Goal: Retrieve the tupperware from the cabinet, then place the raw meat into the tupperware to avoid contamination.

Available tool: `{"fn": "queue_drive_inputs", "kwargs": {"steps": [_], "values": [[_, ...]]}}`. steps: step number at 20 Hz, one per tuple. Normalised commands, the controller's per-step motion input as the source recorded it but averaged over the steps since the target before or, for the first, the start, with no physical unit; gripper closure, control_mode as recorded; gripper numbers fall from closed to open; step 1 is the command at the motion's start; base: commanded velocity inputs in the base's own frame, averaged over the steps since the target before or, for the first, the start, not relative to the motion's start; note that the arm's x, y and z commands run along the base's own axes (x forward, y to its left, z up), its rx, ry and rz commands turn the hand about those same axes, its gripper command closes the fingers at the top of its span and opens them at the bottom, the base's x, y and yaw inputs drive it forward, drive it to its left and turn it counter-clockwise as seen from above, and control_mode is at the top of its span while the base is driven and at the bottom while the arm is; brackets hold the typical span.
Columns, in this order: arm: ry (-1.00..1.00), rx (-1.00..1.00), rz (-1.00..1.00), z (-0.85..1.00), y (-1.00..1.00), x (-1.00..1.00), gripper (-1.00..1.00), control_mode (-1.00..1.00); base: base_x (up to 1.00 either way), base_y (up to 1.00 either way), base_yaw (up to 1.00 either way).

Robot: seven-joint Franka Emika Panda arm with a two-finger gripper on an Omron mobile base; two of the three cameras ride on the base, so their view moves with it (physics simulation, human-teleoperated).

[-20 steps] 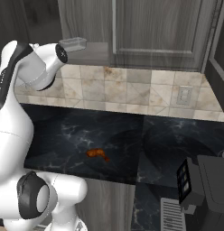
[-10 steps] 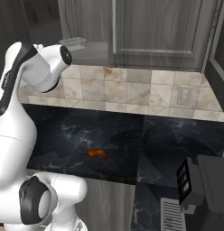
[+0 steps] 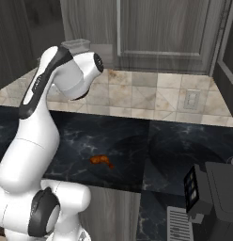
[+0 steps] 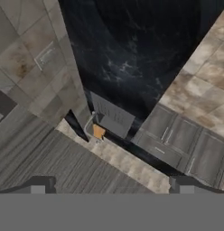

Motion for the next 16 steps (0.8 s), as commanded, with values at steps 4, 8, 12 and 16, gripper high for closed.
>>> {"fn": "queue_drive_inputs", "kwargs": {"steps": [4, 8, 12, 16], "values": [[-0.08, -0.15, 0.30, -0.26, -0.40, 0.31, -1.00, -1.00, 0.00, 0.00, 0.00], [-0.11, -0.36, 0.31, -0.08, -0.16, 0.03, -1.00, -1.00, 0.00, 0.00, 0.00], [-0.19, -0.44, 0.31, 0.06, -0.11, -0.24, -1.00, -1.00, 0.00, 0.00, 0.00], [-0.19, -0.40, 0.28, 0.03, -0.25, -0.23, -1.00, -1.00, 0.00, 0.00, 0.00]]}}
